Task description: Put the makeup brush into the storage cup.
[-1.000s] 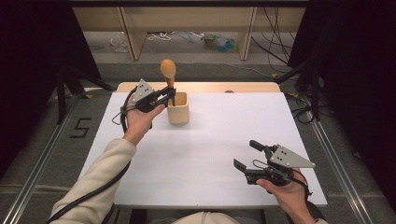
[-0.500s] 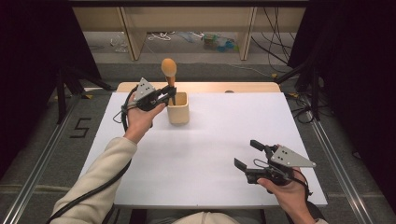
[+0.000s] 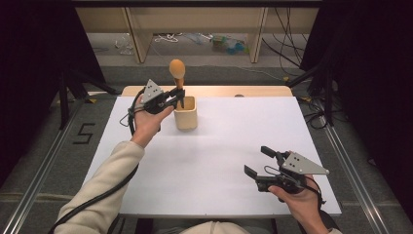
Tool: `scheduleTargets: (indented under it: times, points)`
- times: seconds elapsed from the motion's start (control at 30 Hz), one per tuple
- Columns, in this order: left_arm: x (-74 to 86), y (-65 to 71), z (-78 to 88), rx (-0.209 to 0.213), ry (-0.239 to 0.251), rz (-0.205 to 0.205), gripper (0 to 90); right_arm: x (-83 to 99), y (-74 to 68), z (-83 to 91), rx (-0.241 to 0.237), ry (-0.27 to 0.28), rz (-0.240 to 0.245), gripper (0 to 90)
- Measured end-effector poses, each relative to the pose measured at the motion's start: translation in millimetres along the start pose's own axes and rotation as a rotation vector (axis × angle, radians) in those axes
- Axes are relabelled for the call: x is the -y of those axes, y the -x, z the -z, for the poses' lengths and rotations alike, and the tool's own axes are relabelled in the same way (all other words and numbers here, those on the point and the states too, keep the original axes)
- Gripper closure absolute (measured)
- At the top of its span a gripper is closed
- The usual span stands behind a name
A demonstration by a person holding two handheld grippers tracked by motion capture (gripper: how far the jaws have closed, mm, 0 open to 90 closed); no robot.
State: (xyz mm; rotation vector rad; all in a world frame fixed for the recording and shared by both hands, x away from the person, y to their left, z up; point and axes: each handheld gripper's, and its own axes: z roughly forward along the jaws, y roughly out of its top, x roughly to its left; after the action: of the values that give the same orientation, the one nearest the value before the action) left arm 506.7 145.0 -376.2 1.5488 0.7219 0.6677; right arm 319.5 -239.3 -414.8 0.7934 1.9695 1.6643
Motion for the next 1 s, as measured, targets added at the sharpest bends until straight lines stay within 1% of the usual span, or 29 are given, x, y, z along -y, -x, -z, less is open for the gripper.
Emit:
scheduleTargets:
  times: [0.03,0.07,0.1,0.13,0.17,0.23,0.37,0.5,0.53,0.87,1.0]
  points:
    - [0.3,-0.4,-0.1,-0.001,-0.002,0.002,74.3,0.2,-1.0,0.0,-0.012,-0.007,-0.019,15.0]
    - [0.8,-0.9,-0.5,-0.001,-0.001,0.001,74.3,0.1,0.4,-0.7,-0.002,0.005,0.004,15.0]
    - [1.3,-1.5,-0.8,-0.003,-0.002,0.000,74.4,-0.1,0.4,-1.0,0.003,0.005,0.006,15.0]
    - [1.6,-1.7,-1.0,-0.004,-0.004,0.001,74.4,-0.1,-1.4,-0.4,-0.004,-0.010,-0.017,15.0]
    - [2.1,-2.1,-1.7,-0.003,-0.002,0.003,74.3,-0.1,-1.7,-0.5,-0.005,-0.011,-0.020,15.0]
    - [2.3,-2.9,-2.3,-0.006,-0.005,0.003,74.3,0.0,-1.6,-0.4,-0.005,-0.015,-0.015,15.0]
    - [1.7,-4.4,-3.6,-0.011,0.000,-0.001,74.4,0.2,-1.2,-0.7,-0.002,-0.005,-0.018,15.0]
    - [1.6,-5.5,-4.9,-0.011,0.000,0.001,74.3,0.0,-1.2,-0.1,-0.005,-0.014,-0.019,15.0]
    - [2.0,-5.9,-5.5,-0.012,0.000,0.001,74.3,0.7,-1.6,-1.9,-0.013,0.008,-0.030,15.0]
    - [4.2,-8.0,-8.8,-0.018,-0.006,-0.002,74.3,0.8,-1.2,-1.7,-0.018,0.003,-0.033,15.1]
    - [4.0,-7.9,-10.2,-0.013,-0.004,-0.003,74.3,0.9,-1.2,-1.7,-0.018,0.003,-0.034,15.1]
